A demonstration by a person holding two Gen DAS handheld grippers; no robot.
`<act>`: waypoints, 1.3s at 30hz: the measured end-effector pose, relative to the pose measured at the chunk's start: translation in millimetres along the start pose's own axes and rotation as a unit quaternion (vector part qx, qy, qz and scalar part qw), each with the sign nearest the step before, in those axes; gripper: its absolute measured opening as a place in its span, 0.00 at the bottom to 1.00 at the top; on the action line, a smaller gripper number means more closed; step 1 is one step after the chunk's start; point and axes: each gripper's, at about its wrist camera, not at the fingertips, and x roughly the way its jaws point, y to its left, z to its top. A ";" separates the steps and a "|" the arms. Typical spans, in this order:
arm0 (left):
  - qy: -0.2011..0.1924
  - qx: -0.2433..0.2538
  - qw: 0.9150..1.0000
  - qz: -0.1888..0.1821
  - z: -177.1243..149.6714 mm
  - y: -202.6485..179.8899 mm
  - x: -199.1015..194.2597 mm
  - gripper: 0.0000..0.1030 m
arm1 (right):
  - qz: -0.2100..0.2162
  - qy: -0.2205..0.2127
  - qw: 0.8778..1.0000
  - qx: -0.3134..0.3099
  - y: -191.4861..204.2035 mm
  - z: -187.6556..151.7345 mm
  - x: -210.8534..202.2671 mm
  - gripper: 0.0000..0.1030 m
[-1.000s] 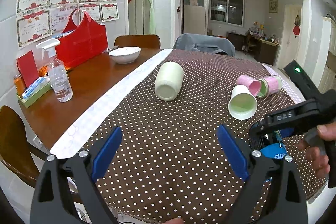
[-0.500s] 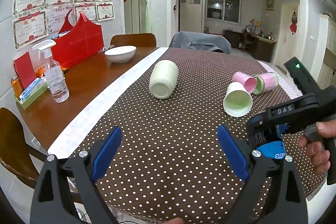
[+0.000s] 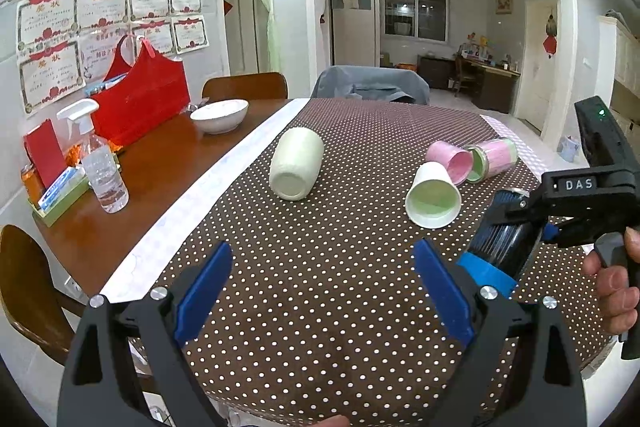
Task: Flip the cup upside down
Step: 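Rotate the held can with the right tool until its silver end faces up, then lower the can upright onto the tablecloth and open the right tool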
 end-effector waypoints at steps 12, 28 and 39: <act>-0.014 0.011 1.000 -0.004 8.9 -16.2 -13.4 0.88 | -0.053 -0.126 0.985 -0.109 40.9 -14.1 -47.9 0.64; -0.016 0.011 1.000 -0.005 6.8 -24.4 -17.9 0.88 | -0.162 -0.251 0.902 -0.312 94.3 -62.9 -56.4 0.64; -0.007 0.007 1.000 -0.006 2.8 -24.0 -14.7 0.88 | -0.188 -0.223 0.900 -0.323 71.3 -69.5 -18.8 0.65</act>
